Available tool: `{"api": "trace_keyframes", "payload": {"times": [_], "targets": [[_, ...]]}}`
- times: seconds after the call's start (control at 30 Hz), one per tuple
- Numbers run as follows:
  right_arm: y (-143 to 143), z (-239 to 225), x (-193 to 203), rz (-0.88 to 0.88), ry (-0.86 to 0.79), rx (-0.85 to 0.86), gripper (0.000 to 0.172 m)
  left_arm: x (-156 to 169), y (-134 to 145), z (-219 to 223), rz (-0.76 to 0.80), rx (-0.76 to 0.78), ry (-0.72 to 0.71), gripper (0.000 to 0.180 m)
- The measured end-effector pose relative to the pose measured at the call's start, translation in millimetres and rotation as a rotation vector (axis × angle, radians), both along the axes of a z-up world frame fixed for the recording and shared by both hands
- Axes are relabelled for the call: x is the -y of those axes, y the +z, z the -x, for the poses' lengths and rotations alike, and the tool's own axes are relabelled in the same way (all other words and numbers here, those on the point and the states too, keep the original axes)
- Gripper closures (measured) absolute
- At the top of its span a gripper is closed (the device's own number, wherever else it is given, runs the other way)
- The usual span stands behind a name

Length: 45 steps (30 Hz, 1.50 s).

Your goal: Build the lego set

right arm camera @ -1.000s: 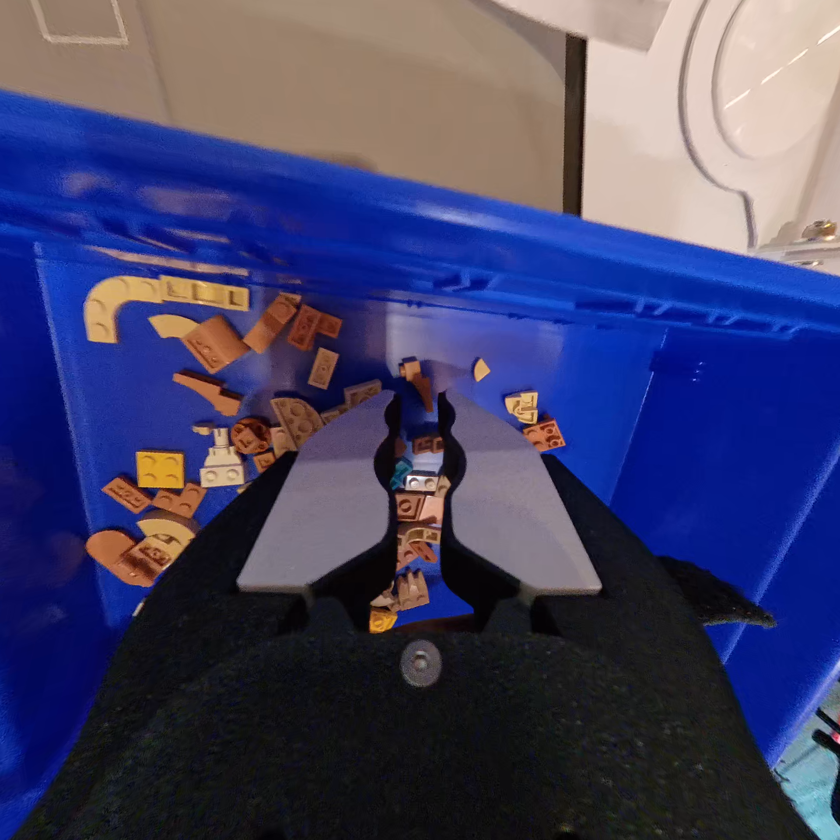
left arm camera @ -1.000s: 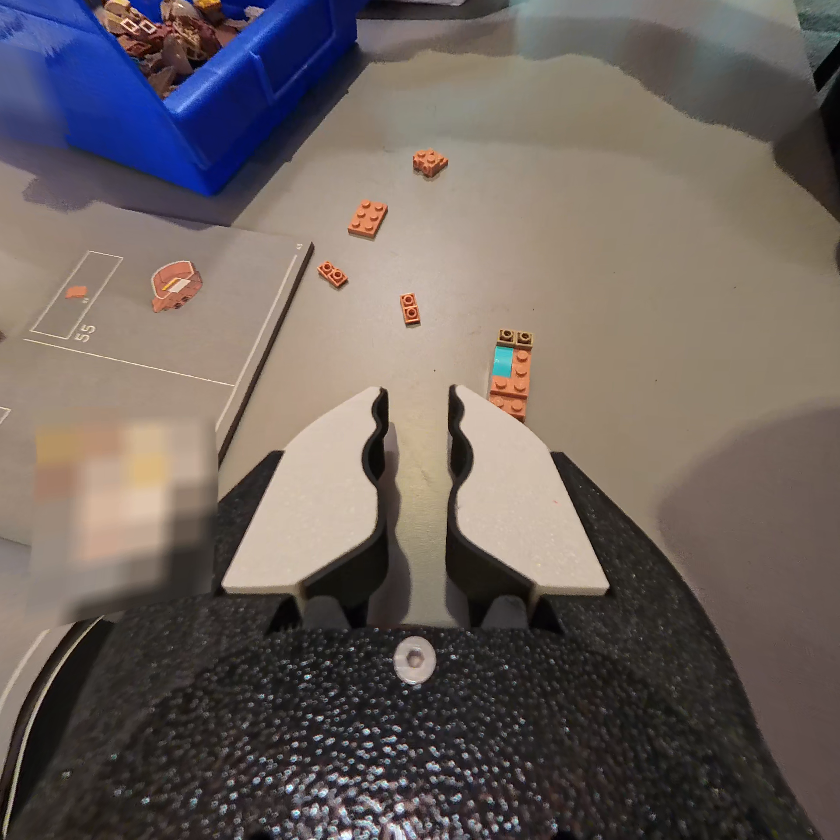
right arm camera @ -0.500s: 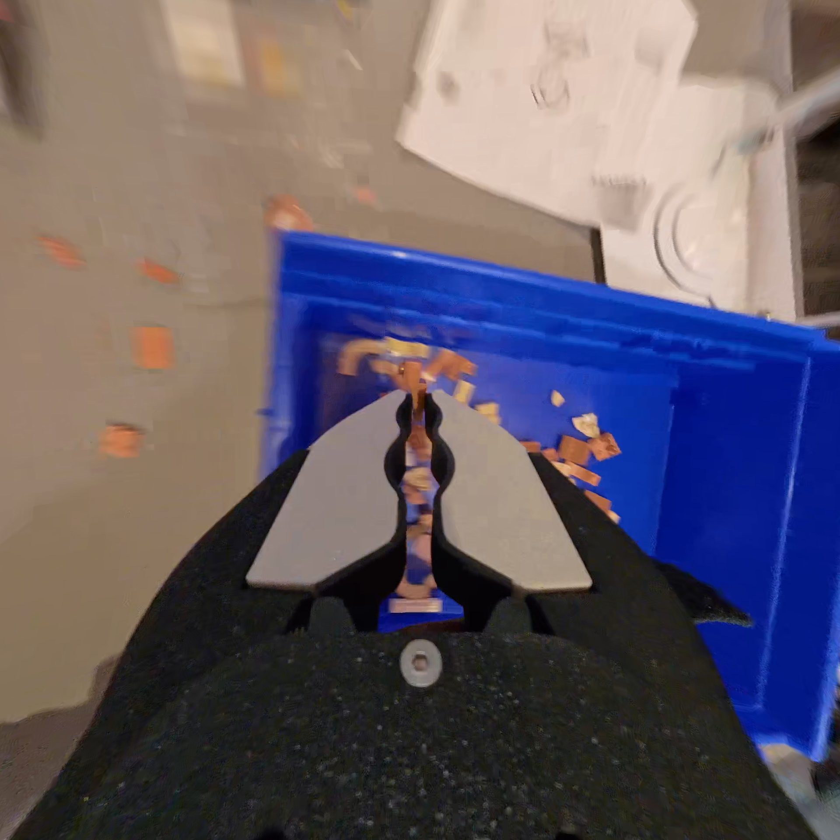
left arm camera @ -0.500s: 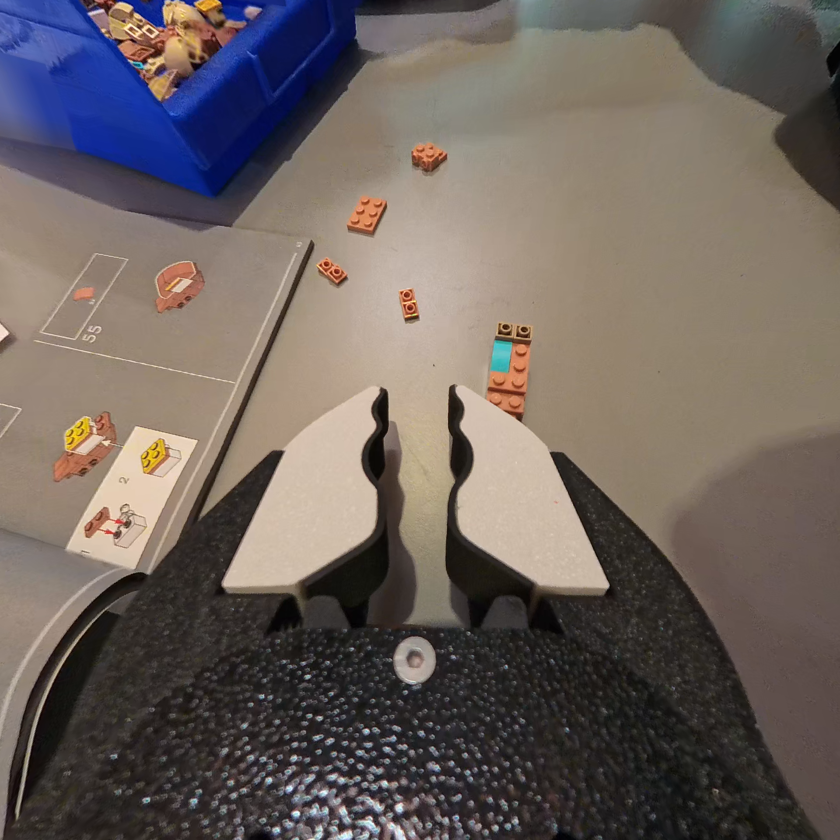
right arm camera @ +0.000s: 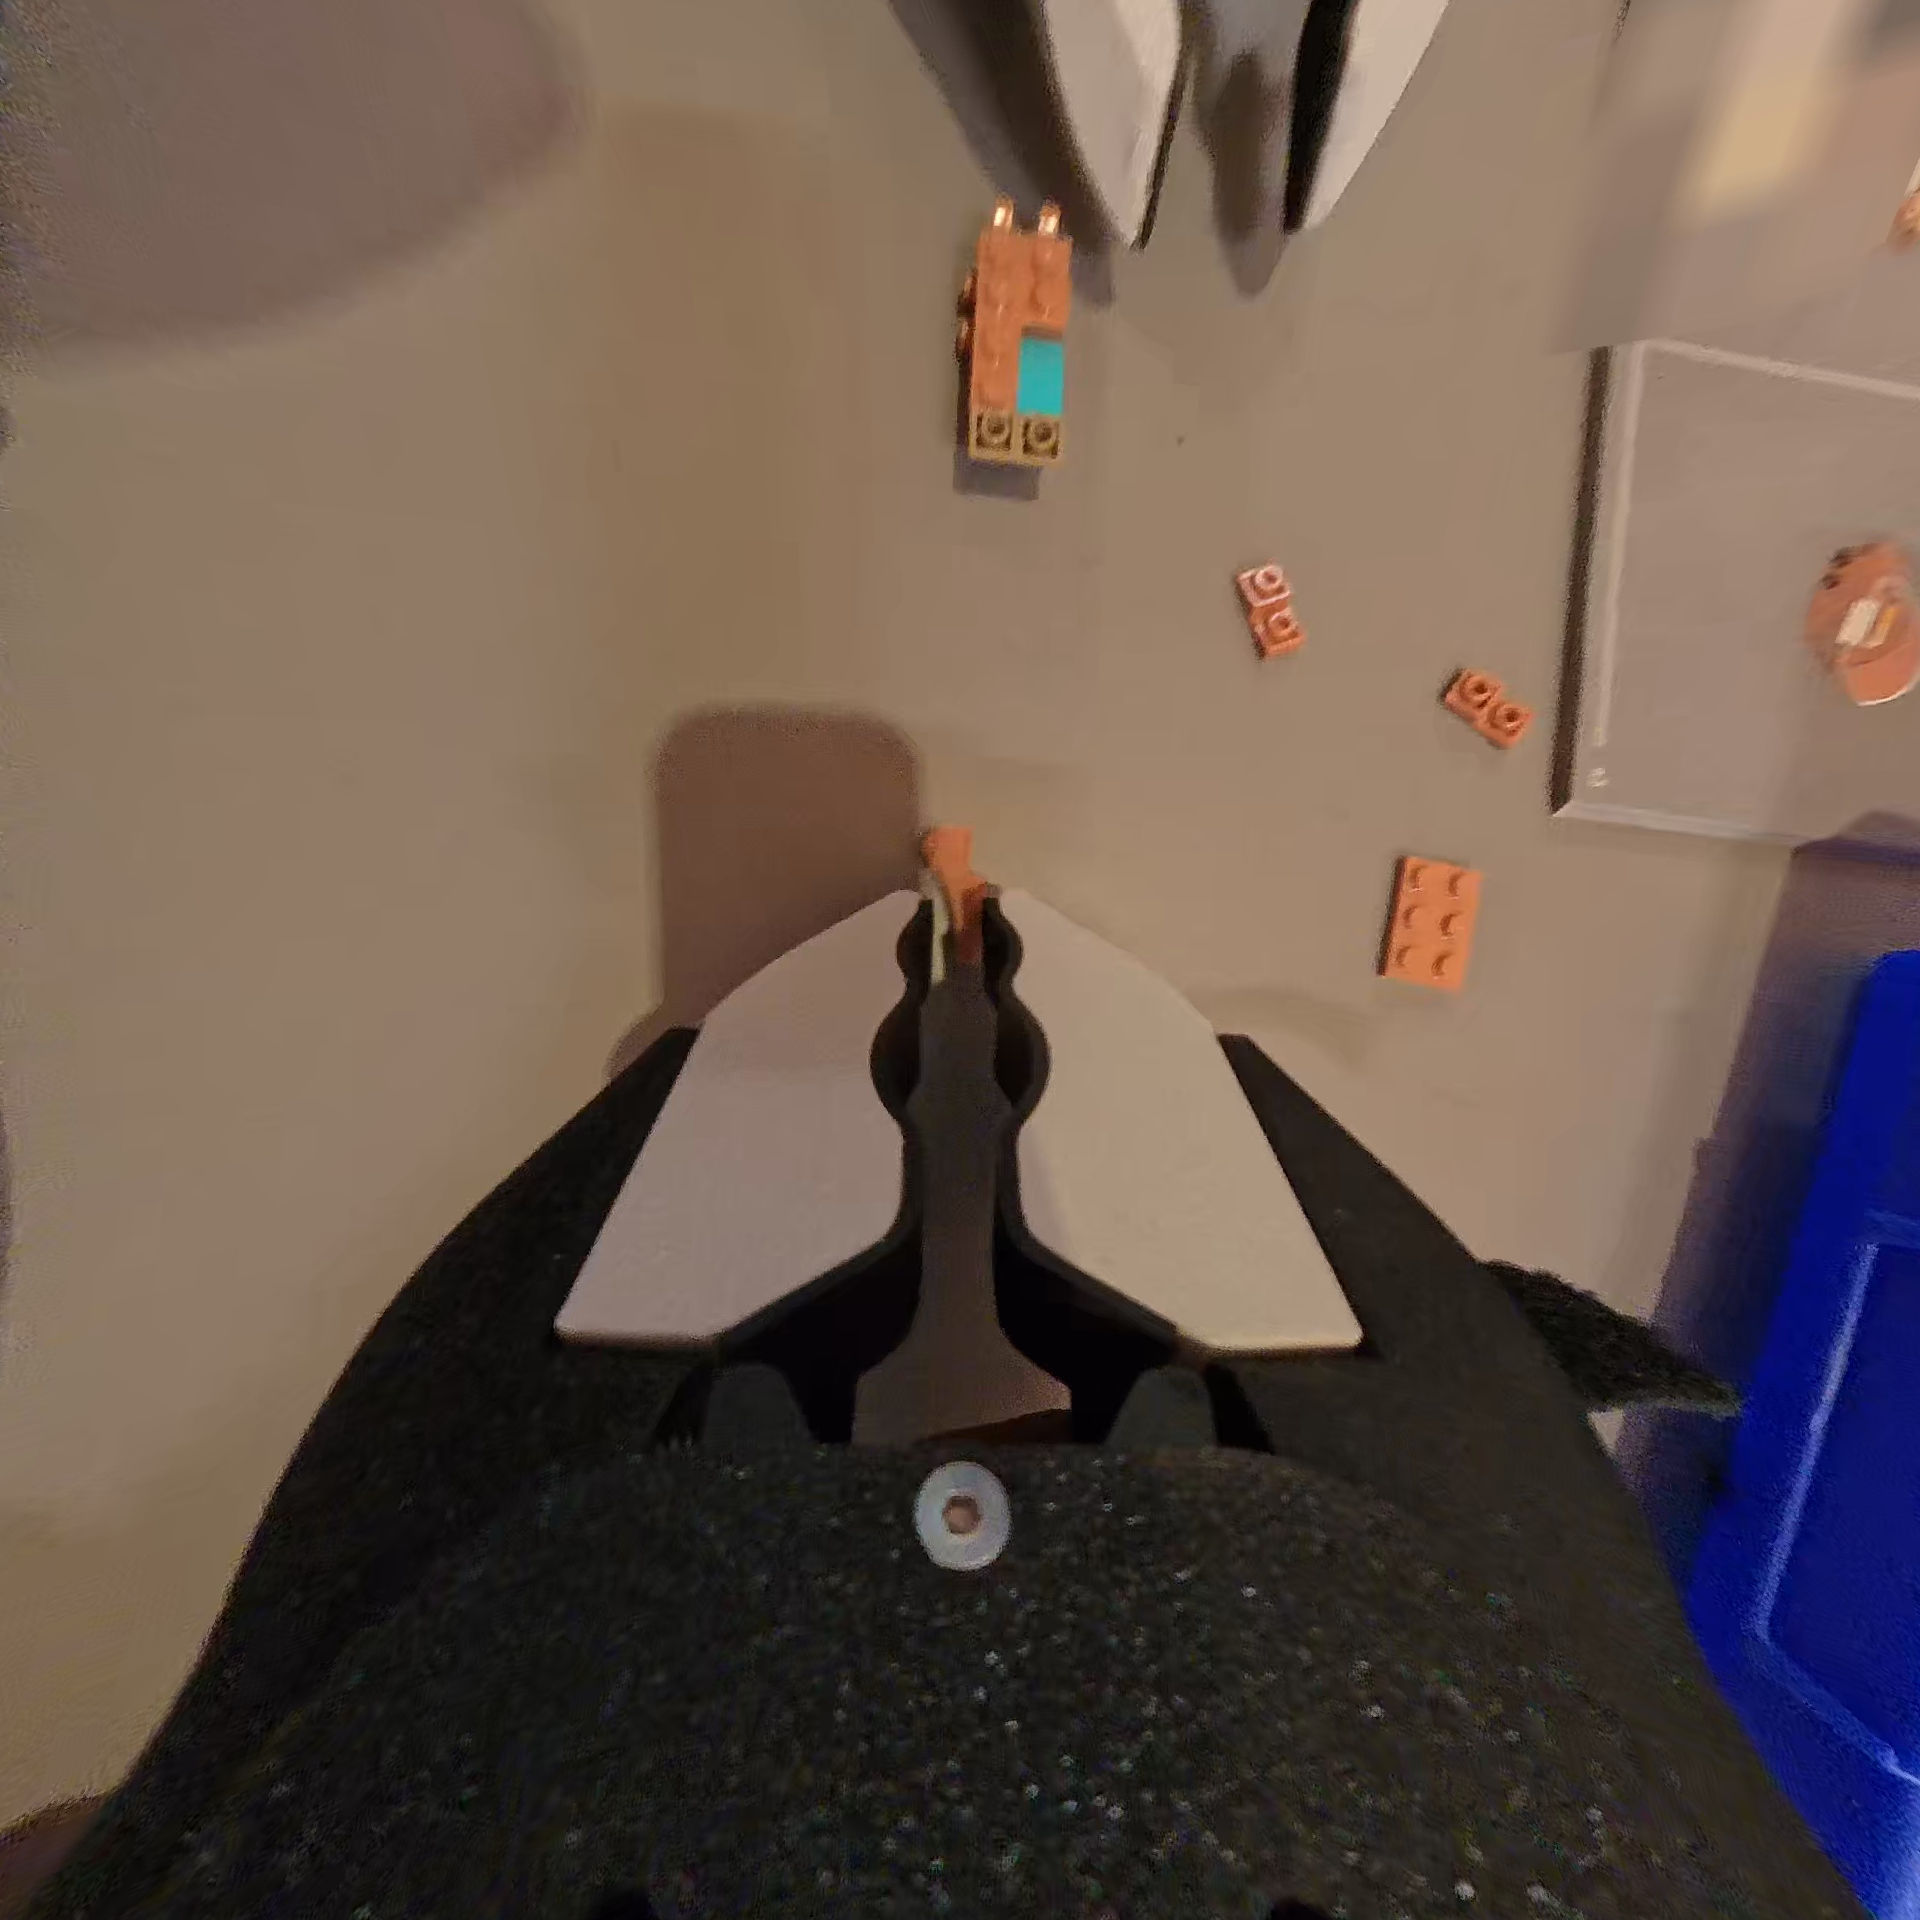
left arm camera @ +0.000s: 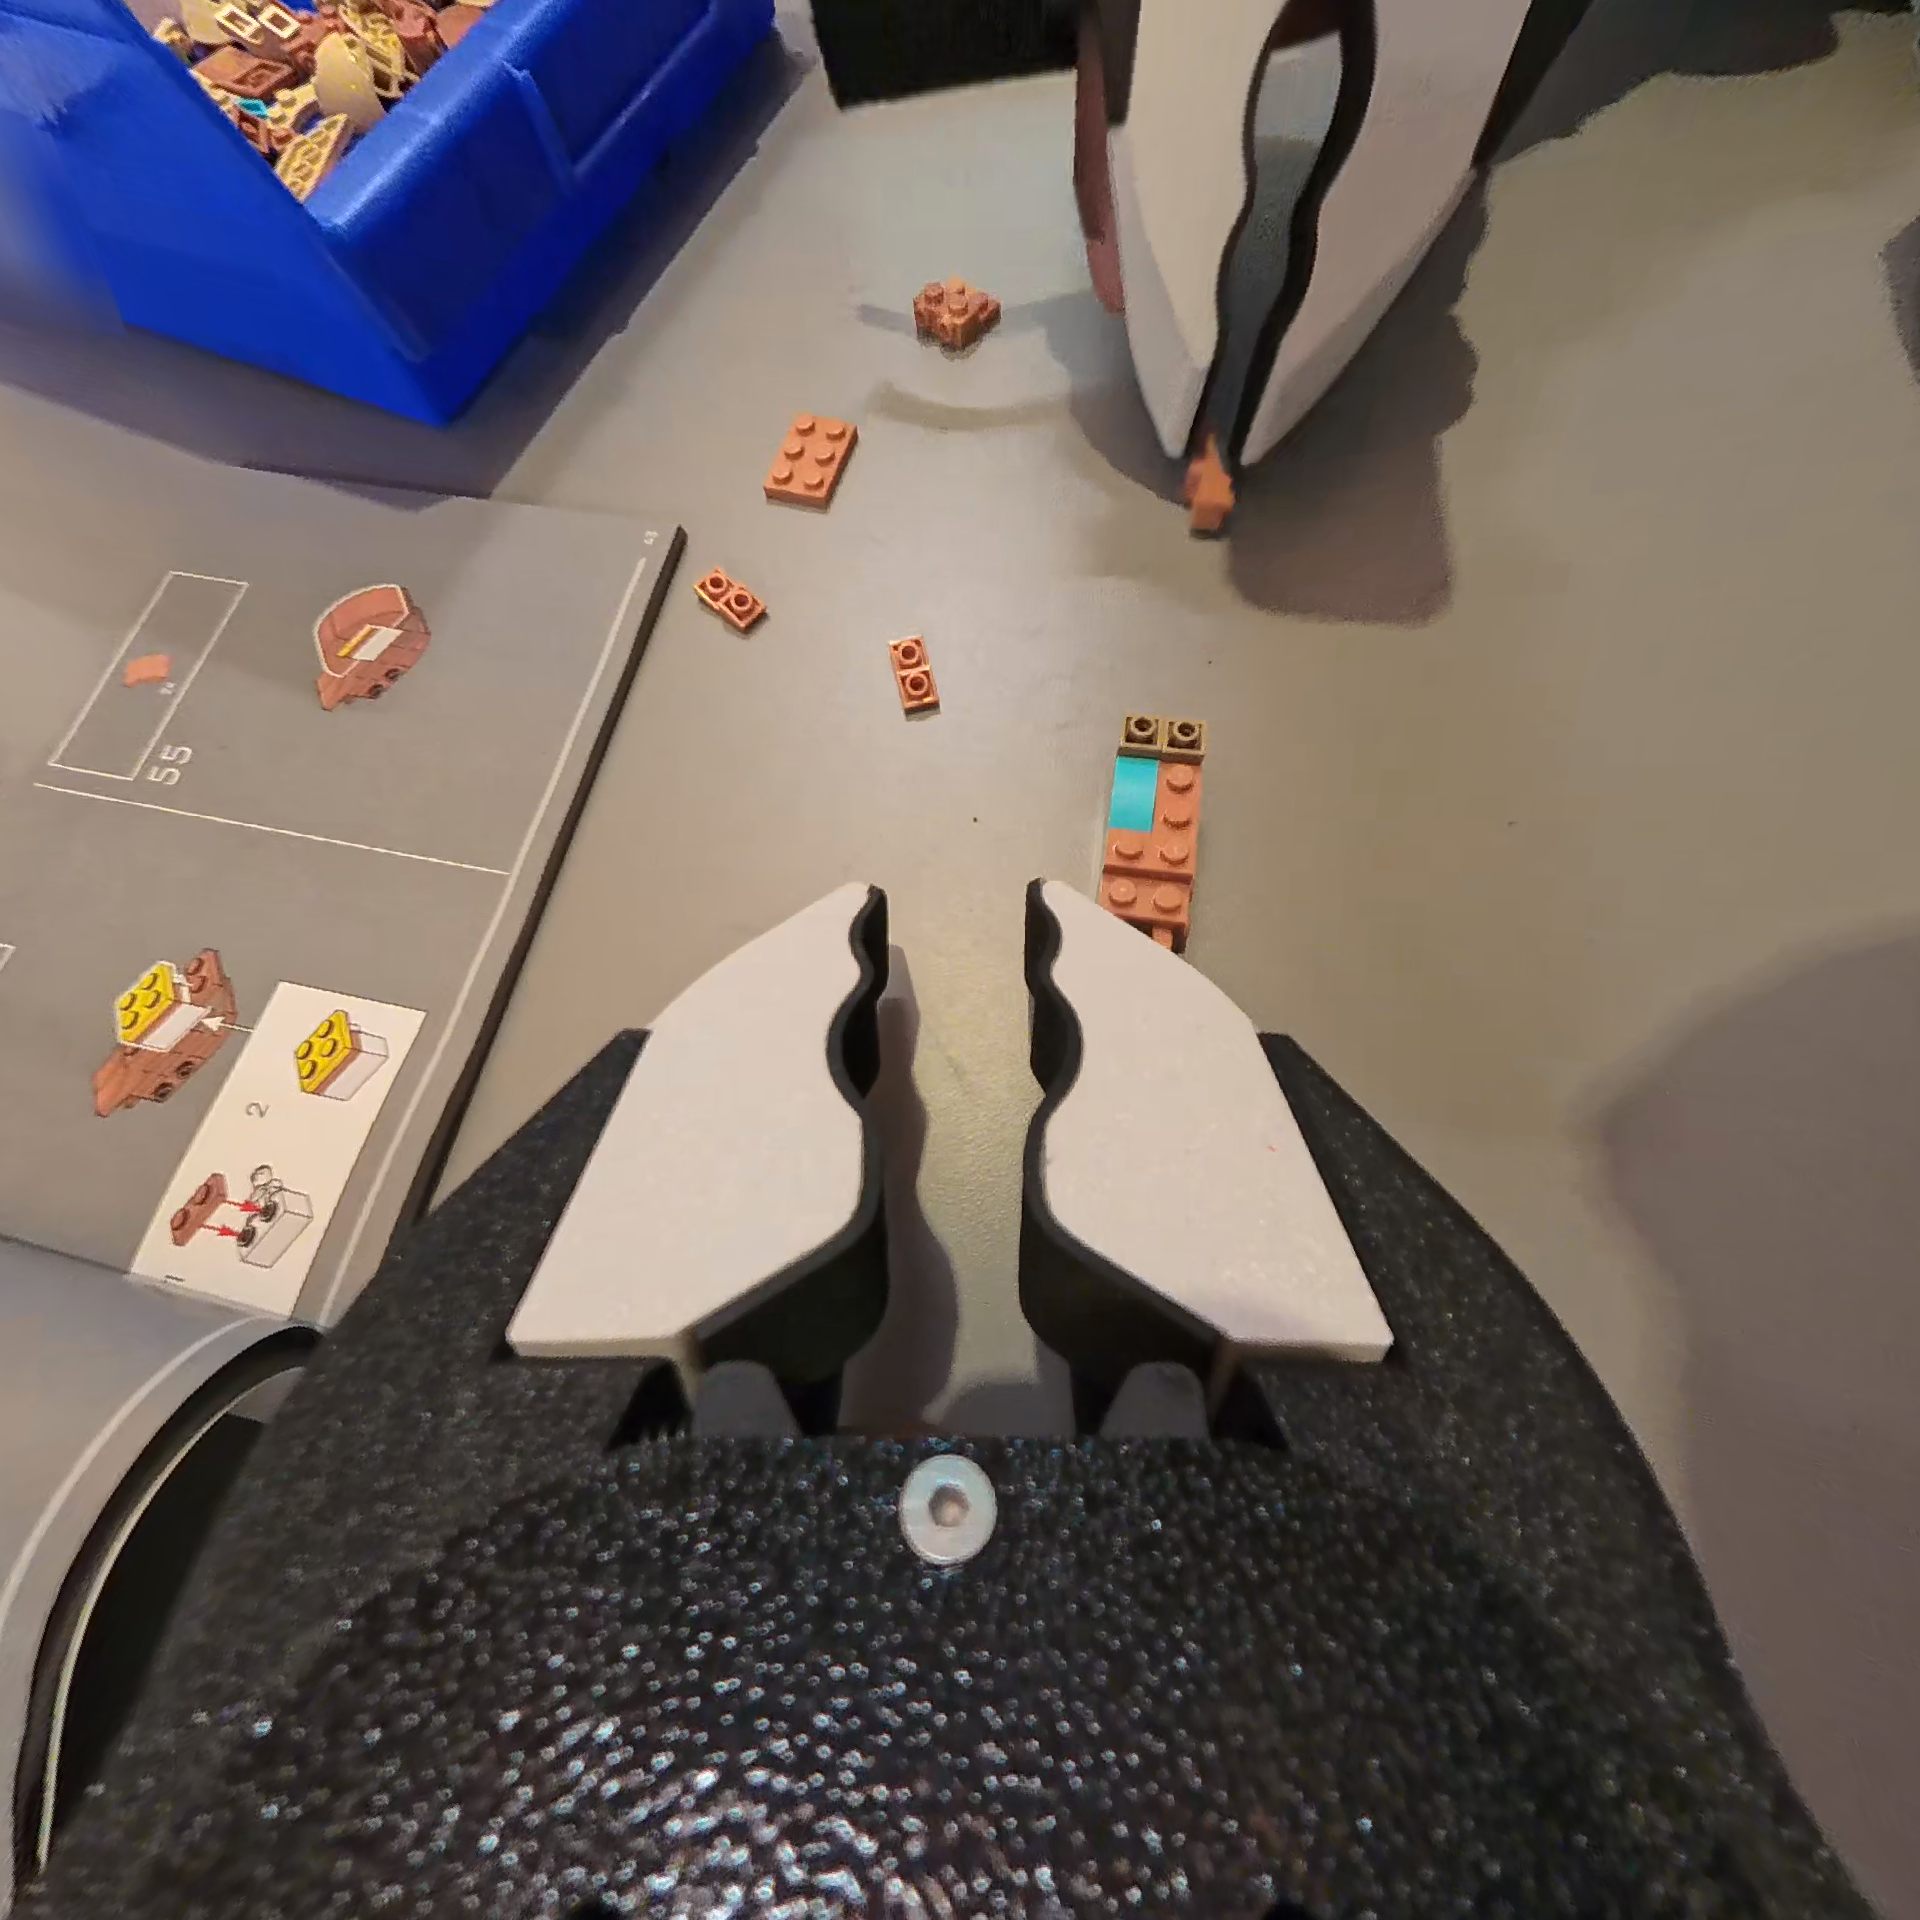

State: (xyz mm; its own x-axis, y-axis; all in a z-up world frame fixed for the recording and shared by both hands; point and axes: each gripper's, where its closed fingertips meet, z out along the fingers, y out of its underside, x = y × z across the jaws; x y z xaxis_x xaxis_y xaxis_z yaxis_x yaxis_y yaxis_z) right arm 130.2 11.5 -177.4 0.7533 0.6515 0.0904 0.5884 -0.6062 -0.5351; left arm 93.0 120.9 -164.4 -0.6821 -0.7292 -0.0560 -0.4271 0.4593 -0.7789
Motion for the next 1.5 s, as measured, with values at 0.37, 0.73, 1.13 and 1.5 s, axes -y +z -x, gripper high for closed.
{"api": "trace_keyframes", "payload": {"times": [0.37,0.73,1.13,1.5], "targets": [[48.2,-19.6,-16.0,-0.225,-0.061,-0.162,0.150,0.0,0.7,1.0,0.005,0.000,-0.004,0.156],[86.3,-55.5,-30.6,-0.607,-0.294,-0.263,0.154,-5.4,9.4,-2.6,0.057,0.032,0.040,0.160],[140.9,-157.6,-31.1,-0.628,-0.229,0.242,0.157,-6.6,6.3,-6.1,0.067,-0.006,0.047,0.161],[70.3,-344.5,-111.2,-0.040,0.112,0.505,0.161,-4.3,4.6,-3.4,0.032,0.011,0.028,0.161]]}}
